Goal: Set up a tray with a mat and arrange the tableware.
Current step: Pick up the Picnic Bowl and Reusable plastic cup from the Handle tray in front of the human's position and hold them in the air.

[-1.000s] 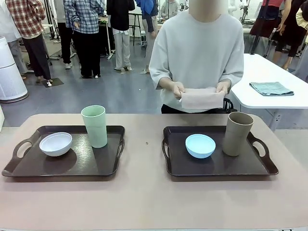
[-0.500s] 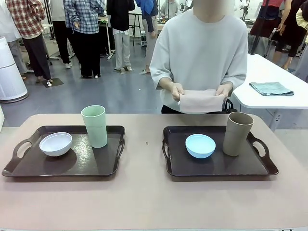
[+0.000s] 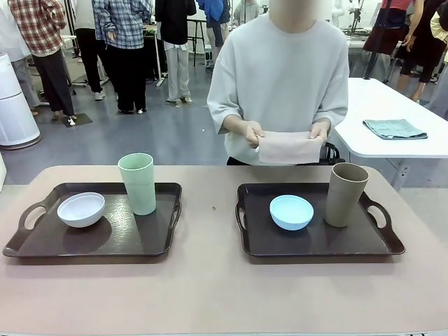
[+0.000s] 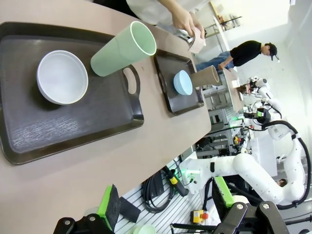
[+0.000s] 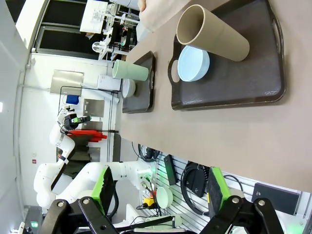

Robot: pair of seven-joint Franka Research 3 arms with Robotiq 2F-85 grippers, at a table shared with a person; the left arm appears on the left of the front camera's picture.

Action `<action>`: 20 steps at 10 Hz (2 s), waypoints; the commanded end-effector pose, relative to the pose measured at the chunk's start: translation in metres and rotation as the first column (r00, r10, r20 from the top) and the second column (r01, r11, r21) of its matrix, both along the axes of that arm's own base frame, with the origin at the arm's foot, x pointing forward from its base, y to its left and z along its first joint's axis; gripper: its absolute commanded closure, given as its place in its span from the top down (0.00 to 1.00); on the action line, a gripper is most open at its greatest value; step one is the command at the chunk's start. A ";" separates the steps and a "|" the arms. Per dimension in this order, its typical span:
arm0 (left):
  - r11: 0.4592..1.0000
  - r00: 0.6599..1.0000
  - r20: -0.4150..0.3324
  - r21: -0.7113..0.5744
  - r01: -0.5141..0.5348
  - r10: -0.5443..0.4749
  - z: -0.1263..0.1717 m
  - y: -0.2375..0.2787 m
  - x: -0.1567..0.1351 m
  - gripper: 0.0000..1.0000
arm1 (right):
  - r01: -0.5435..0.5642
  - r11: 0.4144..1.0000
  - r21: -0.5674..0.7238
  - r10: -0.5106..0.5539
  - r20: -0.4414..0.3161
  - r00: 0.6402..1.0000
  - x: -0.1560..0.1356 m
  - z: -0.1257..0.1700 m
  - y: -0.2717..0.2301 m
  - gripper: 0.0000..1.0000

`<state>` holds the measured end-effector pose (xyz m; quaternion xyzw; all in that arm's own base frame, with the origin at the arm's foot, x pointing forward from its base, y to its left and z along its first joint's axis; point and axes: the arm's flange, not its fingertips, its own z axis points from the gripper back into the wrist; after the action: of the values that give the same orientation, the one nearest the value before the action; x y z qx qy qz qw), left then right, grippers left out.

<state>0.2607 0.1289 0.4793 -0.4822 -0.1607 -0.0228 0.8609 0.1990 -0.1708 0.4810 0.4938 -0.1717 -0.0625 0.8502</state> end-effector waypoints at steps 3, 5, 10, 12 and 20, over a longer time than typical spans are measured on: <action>1.000 1.000 0.026 -0.016 0.010 -0.010 0.001 0.002 0.001 1.00 | -0.008 1.000 0.019 0.007 0.026 1.000 0.003 0.001 -0.002 1.00; 1.000 1.000 0.026 -0.016 0.010 -0.010 0.001 0.002 0.001 1.00 | -0.008 1.000 0.019 0.007 0.026 1.000 0.003 0.001 -0.002 1.00; 1.000 1.000 0.026 -0.016 0.010 -0.010 0.001 0.002 0.001 1.00 | -0.008 1.000 0.019 0.007 0.026 1.000 0.003 0.001 -0.002 1.00; 1.000 1.000 0.026 -0.016 0.010 -0.010 0.001 0.002 0.001 1.00 | 0.000 1.000 -0.001 0.000 0.001 1.000 0.000 0.000 0.000 1.00; 0.911 0.996 -0.080 0.408 0.067 -0.037 0.088 -0.237 0.077 1.00 | -0.356 0.787 -0.504 0.587 0.435 0.683 0.107 0.036 0.007 1.00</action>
<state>0.3176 -0.0947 0.5694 -0.3183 -0.1280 -0.0737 0.9364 0.2969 -0.1534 0.5231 0.3710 -0.2635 0.3048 0.8367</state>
